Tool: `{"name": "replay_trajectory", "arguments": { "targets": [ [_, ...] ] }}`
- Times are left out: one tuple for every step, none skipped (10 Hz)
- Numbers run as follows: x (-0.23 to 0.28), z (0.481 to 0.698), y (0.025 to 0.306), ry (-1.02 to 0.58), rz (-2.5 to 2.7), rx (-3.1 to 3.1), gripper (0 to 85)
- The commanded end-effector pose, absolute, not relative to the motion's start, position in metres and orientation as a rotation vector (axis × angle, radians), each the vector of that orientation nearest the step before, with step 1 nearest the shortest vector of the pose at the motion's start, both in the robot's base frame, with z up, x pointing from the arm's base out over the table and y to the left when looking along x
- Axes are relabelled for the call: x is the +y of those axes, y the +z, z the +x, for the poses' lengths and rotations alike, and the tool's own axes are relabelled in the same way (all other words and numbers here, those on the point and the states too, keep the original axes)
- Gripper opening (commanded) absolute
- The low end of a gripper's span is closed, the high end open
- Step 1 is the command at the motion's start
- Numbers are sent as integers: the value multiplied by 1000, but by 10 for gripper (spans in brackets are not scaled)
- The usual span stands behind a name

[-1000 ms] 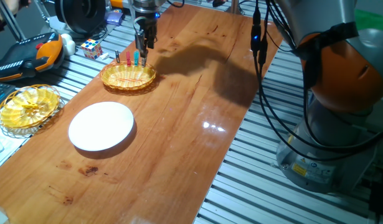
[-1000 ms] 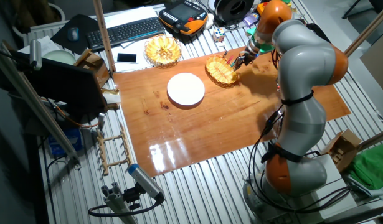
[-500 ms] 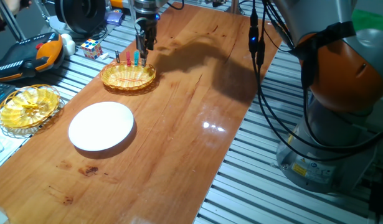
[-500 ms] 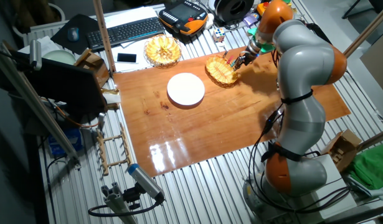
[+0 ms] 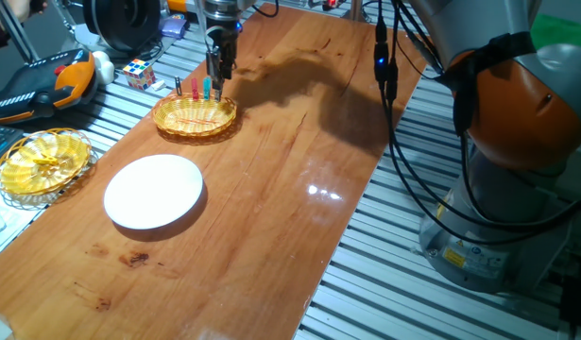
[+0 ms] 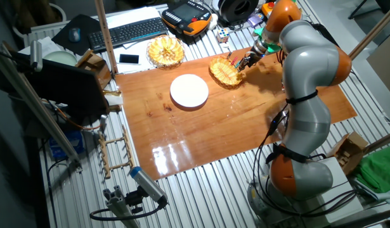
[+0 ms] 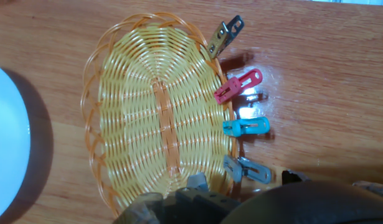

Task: Use a clamp

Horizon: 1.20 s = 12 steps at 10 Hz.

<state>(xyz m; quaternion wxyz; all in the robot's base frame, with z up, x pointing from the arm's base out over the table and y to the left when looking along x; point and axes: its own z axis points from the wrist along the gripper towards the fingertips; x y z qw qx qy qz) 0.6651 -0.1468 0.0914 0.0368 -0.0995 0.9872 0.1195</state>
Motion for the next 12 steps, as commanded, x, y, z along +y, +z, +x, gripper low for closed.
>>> {"name": "replay_trajectory", "arguments": {
  "targets": [
    [-147, 666, 90, 368, -309, 3030, 627],
    [-147, 666, 88, 373, -311, 3028, 623],
    [-147, 667, 87, 373, -311, 3028, 620],
    [-147, 667, 87, 376, -312, 3029, 620],
    [-147, 667, 86, 376, -312, 3031, 620],
    [-147, 668, 85, 378, -312, 3030, 620],
    [-147, 668, 84, 383, -312, 3030, 617],
    [-147, 669, 84, 385, -312, 3029, 613],
    [-147, 669, 84, 388, -312, 3030, 610],
    [-147, 670, 84, 391, -313, 3031, 607],
    [-147, 670, 83, 393, -313, 3031, 593],
    [-147, 670, 83, 393, -313, 3031, 577]
  ]
}}
